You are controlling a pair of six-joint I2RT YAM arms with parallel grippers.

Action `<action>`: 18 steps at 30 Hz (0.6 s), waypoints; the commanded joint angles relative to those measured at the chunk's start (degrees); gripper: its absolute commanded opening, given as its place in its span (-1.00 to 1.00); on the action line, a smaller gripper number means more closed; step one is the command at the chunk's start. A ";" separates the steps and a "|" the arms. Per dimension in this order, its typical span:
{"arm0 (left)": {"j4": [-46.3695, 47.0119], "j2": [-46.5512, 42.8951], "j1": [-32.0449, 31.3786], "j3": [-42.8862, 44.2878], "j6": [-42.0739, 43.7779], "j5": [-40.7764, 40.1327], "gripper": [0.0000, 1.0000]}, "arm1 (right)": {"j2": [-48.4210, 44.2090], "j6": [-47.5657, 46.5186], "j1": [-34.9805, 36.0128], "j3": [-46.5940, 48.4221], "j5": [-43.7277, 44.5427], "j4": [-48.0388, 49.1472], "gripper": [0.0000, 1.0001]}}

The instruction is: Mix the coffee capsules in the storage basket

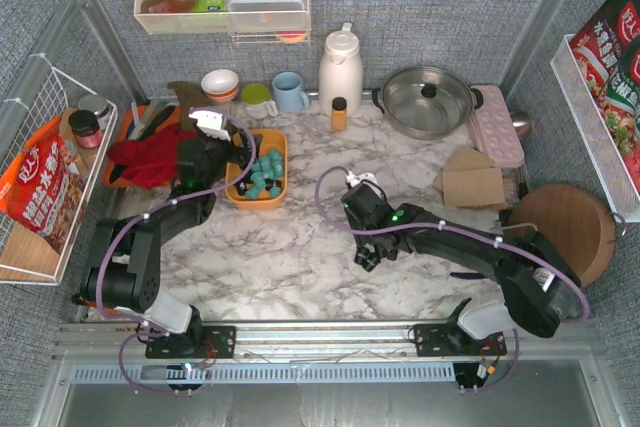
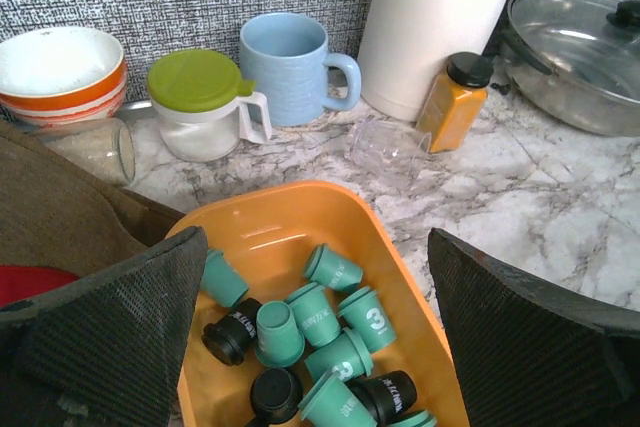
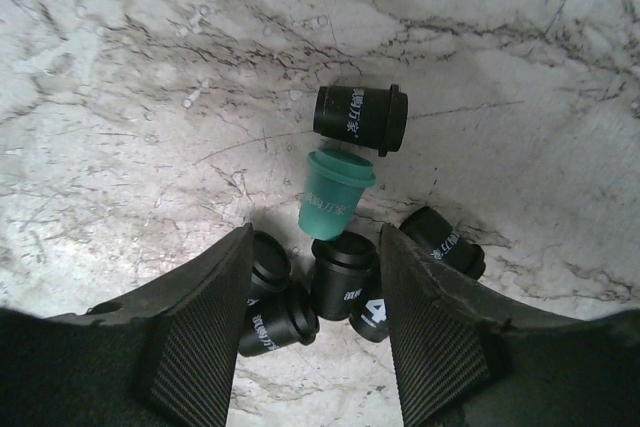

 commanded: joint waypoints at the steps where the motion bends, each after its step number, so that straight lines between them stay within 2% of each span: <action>1: -0.52 -0.83 0.06 0.55 -3.09 -0.41 0.98 | 3.21 2.40 -0.45 -0.64 1.42 2.86 0.08; 12: -2.06 -0.81 -0.82 1.29 -4.54 0.31 0.98 | 8.62 2.97 -2.39 -4.13 2.01 10.08 -0.11; 16: -2.12 -0.75 -2.91 1.00 -2.43 0.99 0.98 | 8.99 2.77 -3.11 -4.89 0.98 11.87 -0.21; 18: -2.15 -0.66 -4.61 0.68 -0.11 1.85 0.98 | 8.21 2.86 -3.20 -4.87 0.97 11.60 -0.32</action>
